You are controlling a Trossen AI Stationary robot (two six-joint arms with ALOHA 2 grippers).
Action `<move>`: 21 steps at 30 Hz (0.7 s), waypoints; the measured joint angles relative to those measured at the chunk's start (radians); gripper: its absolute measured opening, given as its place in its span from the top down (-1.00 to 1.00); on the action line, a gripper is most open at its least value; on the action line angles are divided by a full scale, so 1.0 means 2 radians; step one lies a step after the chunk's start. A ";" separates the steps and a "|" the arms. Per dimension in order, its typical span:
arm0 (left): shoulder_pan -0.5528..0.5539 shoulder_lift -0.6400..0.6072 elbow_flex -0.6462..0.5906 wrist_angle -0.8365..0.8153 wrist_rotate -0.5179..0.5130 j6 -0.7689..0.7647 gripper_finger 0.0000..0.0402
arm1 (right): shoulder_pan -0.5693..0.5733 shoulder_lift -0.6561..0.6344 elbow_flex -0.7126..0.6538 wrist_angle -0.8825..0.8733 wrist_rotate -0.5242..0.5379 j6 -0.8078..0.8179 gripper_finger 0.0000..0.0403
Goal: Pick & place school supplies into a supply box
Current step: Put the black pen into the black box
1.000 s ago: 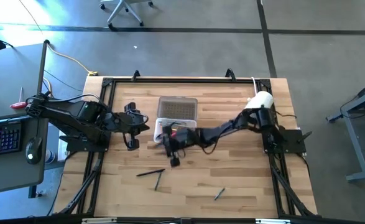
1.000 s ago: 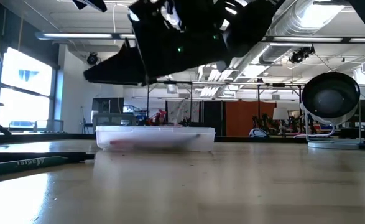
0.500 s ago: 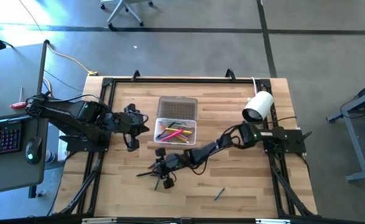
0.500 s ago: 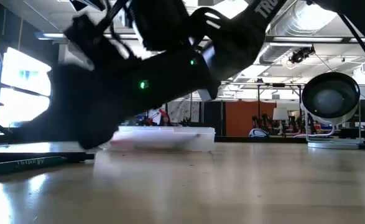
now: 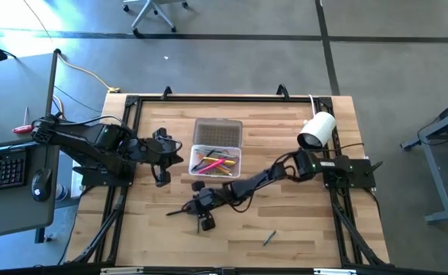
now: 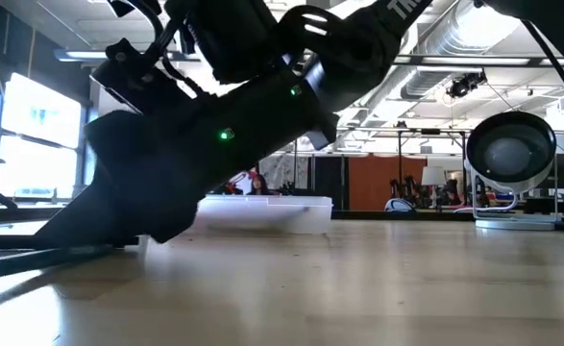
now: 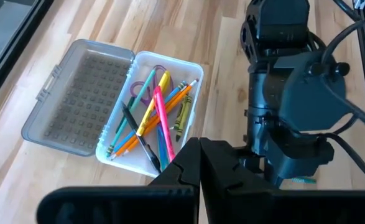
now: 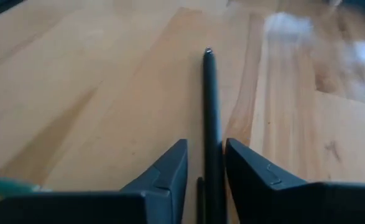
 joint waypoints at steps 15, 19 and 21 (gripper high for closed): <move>0.000 0.000 0.000 -0.004 0.000 0.000 0.83 | 0.000 -0.053 -0.007 -0.037 0.027 -0.009 0.90; 0.000 0.000 0.000 -0.004 0.000 0.000 0.83 | 0.000 -0.106 -0.003 -0.083 0.074 -0.041 0.91; 0.000 0.000 0.000 -0.006 0.000 0.000 0.83 | 0.000 -0.130 -0.006 -0.134 0.114 -0.052 0.95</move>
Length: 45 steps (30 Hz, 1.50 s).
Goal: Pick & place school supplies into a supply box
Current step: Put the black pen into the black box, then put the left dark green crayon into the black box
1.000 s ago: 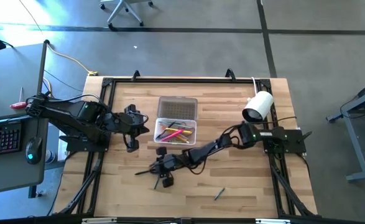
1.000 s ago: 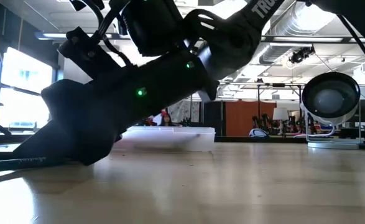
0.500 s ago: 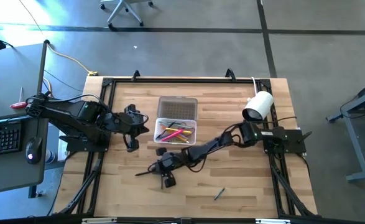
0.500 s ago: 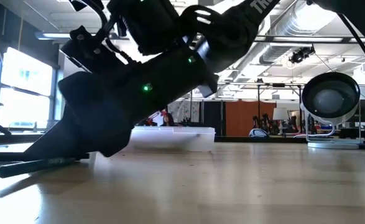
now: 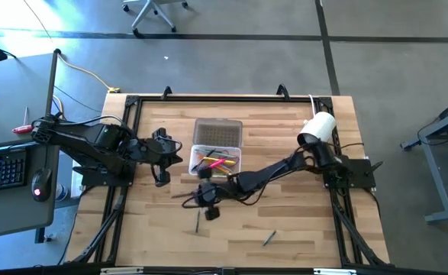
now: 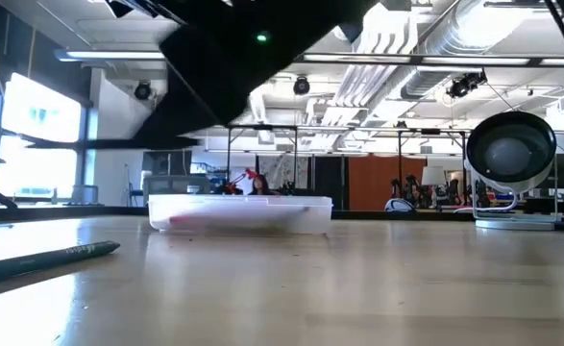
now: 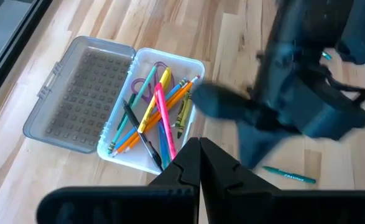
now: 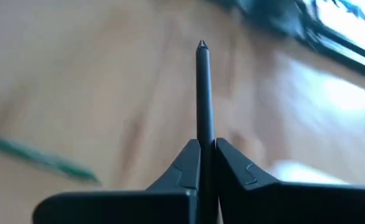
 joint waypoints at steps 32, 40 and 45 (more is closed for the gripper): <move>0.000 0.000 0.000 0.006 0.013 -0.016 0.83 | -0.120 -0.078 0.000 -0.314 0.070 0.080 0.47; -0.022 0.000 -0.037 -0.012 0.008 -0.112 0.83 | -0.035 -0.178 0.000 -0.398 0.119 0.074 0.47; -0.098 0.000 -0.125 0.083 0.019 -0.271 0.83 | 0.018 -0.245 0.001 -0.464 0.128 0.105 0.47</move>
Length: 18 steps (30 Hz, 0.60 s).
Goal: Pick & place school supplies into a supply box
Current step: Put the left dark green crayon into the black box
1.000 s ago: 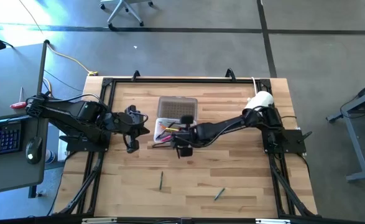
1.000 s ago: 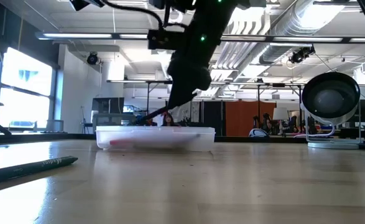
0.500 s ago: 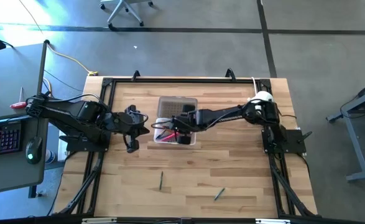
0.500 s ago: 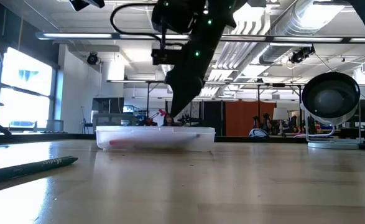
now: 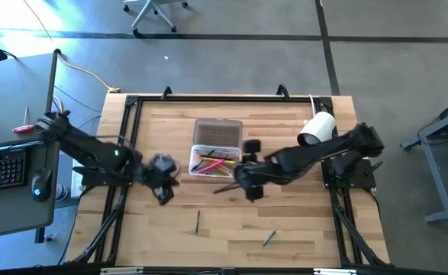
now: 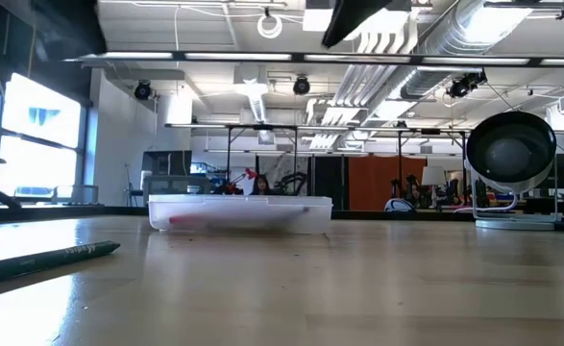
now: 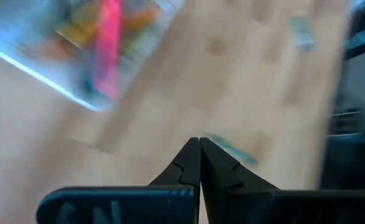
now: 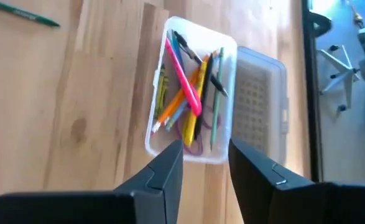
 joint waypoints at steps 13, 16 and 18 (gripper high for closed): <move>-0.066 0.129 -0.066 0.264 0.119 -0.170 0.83 | 0.053 -0.044 0.000 -0.031 0.024 0.064 0.47; -0.033 0.162 -0.065 0.254 0.154 -0.147 0.83 | 0.052 -0.043 0.000 -0.031 0.006 0.087 0.46; -0.021 0.183 -0.067 0.237 0.153 -0.147 0.83 | 0.053 -0.042 -0.001 -0.032 -0.001 0.096 0.46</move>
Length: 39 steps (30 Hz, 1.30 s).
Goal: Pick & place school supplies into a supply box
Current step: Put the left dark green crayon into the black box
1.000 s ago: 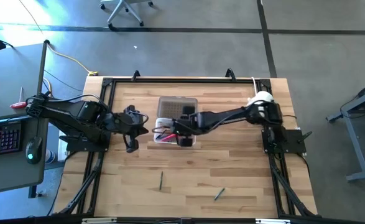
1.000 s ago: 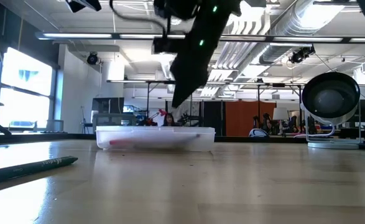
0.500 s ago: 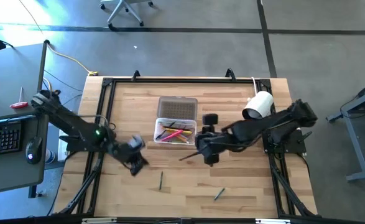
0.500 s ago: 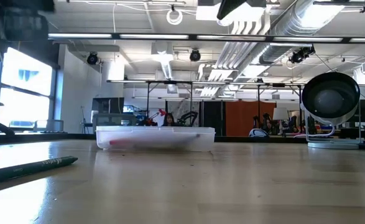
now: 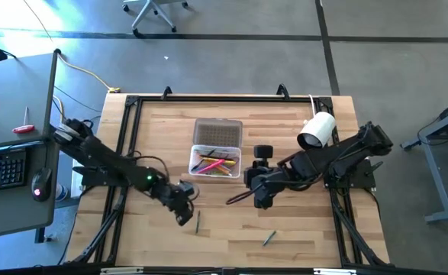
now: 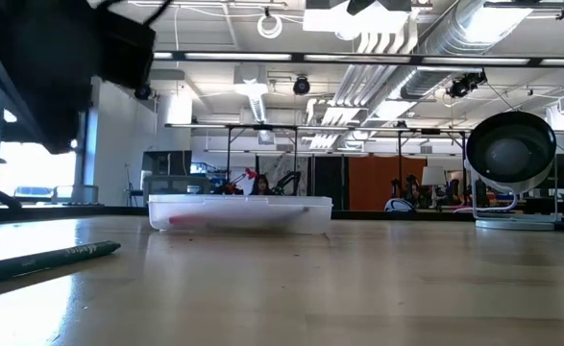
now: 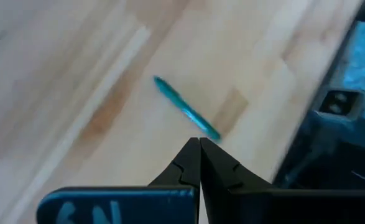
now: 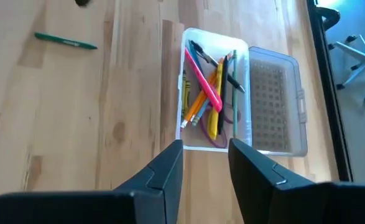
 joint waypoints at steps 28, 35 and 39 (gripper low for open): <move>0.040 0.159 0.132 -0.082 0.055 -0.106 0.41 | -0.015 0.000 0.000 -0.041 0.007 -0.074 0.46; 0.040 0.205 0.164 -0.100 0.049 -0.110 0.41 | -0.015 0.000 0.000 -0.057 -0.002 -0.060 0.46; 0.041 0.215 0.164 -0.114 0.054 -0.119 0.41 | -0.015 0.000 0.000 -0.061 -0.019 -0.054 0.47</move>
